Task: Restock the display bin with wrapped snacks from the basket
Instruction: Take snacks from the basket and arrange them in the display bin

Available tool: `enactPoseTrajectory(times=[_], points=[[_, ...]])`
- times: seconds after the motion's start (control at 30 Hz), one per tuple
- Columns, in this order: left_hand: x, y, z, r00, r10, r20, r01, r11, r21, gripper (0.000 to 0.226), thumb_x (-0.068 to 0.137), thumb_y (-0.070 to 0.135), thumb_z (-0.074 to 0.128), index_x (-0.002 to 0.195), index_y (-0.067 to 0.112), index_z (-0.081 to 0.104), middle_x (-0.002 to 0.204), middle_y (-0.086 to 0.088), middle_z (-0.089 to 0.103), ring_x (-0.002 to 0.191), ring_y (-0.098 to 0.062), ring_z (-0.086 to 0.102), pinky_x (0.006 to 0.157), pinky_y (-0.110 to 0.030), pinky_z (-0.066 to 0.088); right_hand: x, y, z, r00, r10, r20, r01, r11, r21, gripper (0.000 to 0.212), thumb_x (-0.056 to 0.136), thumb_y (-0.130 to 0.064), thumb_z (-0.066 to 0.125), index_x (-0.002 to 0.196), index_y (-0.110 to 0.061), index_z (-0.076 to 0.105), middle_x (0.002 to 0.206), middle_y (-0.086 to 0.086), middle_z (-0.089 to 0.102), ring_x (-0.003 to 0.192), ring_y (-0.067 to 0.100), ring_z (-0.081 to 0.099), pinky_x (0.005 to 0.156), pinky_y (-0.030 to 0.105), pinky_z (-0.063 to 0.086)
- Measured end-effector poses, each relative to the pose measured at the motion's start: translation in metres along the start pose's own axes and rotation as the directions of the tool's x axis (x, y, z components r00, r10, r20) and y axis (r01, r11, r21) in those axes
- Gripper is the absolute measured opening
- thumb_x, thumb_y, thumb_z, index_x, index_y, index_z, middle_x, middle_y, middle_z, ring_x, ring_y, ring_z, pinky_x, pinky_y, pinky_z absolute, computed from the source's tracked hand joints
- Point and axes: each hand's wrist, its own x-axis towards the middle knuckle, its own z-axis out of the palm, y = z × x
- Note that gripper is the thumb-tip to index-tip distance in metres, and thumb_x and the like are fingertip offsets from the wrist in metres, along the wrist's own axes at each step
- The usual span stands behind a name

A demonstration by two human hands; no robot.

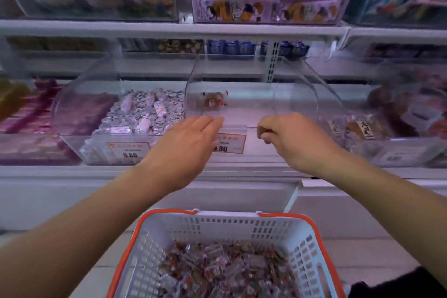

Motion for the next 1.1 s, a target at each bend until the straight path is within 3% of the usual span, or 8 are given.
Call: enactPoseTrajectory(times=[0.43, 0.6, 0.67, 0.73, 0.8, 0.87, 0.97, 1.1], points=[[-0.035, 0.028, -0.019, 1.000, 0.005, -0.020, -0.007, 0.996, -0.092, 0.028, 0.101, 0.029, 0.045, 0.122, 0.017, 0.058, 0.113, -0.005, 0.064, 0.103, -0.030, 0.060, 0.087, -0.045, 0.048, -0.061, -0.024, -0.003, 0.996, -0.075, 0.055, 0.078, 0.995, -0.058, 0.012, 0.099, -0.025, 0.055, 0.108, -0.027, 0.061, 0.109, 0.001, 0.068, 0.099, 0.026, 0.062, 0.085, 0.041, 0.051], [-0.059, 0.032, -0.019, 0.906, 0.041, -0.422, -0.081, 0.994, -0.078, 0.022, 0.089, 0.023, 0.058, 0.107, 0.011, 0.058, 0.102, -0.006, 0.058, 0.093, -0.026, 0.053, 0.080, -0.038, 0.043, -0.088, -0.051, 0.011, 0.817, -0.378, -0.436, 0.346, 0.926, -0.153, 0.017, 0.089, -0.040, 0.056, 0.081, -0.026, 0.051, 0.081, -0.006, 0.053, 0.074, 0.016, 0.049, 0.060, 0.034, 0.045], [-0.078, 0.029, -0.001, 0.888, -0.097, -0.449, 0.011, 0.982, -0.190, 0.011, 0.088, 0.023, 0.057, 0.095, 0.014, 0.054, 0.083, 0.001, 0.052, 0.079, -0.025, 0.053, 0.068, -0.037, 0.041, -0.093, -0.058, 0.042, 0.955, -0.298, 0.013, 0.298, 0.952, -0.065, 0.033, 0.090, -0.047, 0.055, 0.069, -0.023, 0.048, 0.071, -0.004, 0.053, 0.067, 0.020, 0.050, 0.059, 0.036, 0.047], [-0.104, 0.025, 0.033, 0.945, -0.327, 0.000, 0.318, 0.920, -0.231, 0.018, 0.089, 0.031, 0.058, 0.100, 0.018, 0.054, 0.082, 0.001, 0.059, 0.081, -0.030, 0.060, 0.068, -0.038, 0.045, -0.102, -0.055, 0.092, 0.736, -0.107, 0.668, 0.274, 0.950, -0.150, 0.036, 0.095, -0.046, 0.058, 0.081, -0.012, 0.065, 0.084, 0.009, 0.065, 0.078, 0.029, 0.059, 0.073, 0.038, 0.052], [-0.136, 0.026, 0.073, 0.746, -0.375, 0.551, 0.477, 0.878, -0.049, 0.031, 0.091, 0.040, 0.059, 0.113, 0.018, 0.060, 0.109, -0.009, 0.068, 0.103, -0.032, 0.062, 0.083, -0.036, 0.047, -0.120, -0.041, 0.150, 0.426, 0.070, 0.902, 0.400, 0.880, -0.257, 0.045, 0.096, -0.043, 0.060, 0.112, -0.001, 0.067, 0.110, 0.018, 0.067, 0.101, 0.034, 0.063, 0.085, 0.038, 0.049], [-0.176, 0.033, 0.118, 0.484, -0.286, 0.827, 0.464, 0.885, 0.034, 0.040, 0.093, 0.043, 0.059, 0.121, 0.015, 0.063, 0.132, -0.010, 0.062, 0.118, -0.028, 0.057, 0.091, -0.028, 0.042, -0.139, -0.027, 0.203, 0.312, 0.142, 0.939, 0.405, 0.875, -0.266, 0.055, 0.096, -0.042, 0.061, 0.129, 0.001, 0.057, 0.123, 0.019, 0.063, 0.112, 0.034, 0.062, 0.086, 0.037, 0.050], [-0.235, 0.058, 0.177, 0.236, -0.231, 0.944, 0.594, 0.803, 0.048, 0.056, 0.092, 0.048, 0.059, 0.135, 0.012, 0.056, 0.142, -0.009, 0.052, 0.127, -0.028, 0.051, 0.103, -0.029, 0.041, -0.155, -0.015, 0.267, 0.426, 0.147, 0.893, 0.041, 0.983, -0.181, 0.073, 0.087, -0.043, 0.073, 0.139, -0.001, 0.044, 0.133, 0.016, 0.057, 0.112, 0.030, 0.061, 0.086, 0.033, 0.055], [-0.275, 0.080, 0.227, 0.140, -0.358, 0.923, 0.811, 0.577, 0.101, 0.089, 0.082, 0.043, 0.075, 0.151, 0.011, 0.030, 0.154, -0.015, 0.031, 0.140, -0.031, 0.035, 0.115, -0.036, 0.030, -0.169, -0.006, 0.329, 0.527, 0.196, 0.827, -0.319, 0.947, -0.022, 0.132, 0.069, -0.056, 0.084, 0.158, -0.017, -0.006, 0.165, 0.014, 0.001, 0.148, 0.040, 0.019, 0.114, 0.050, 0.034]])
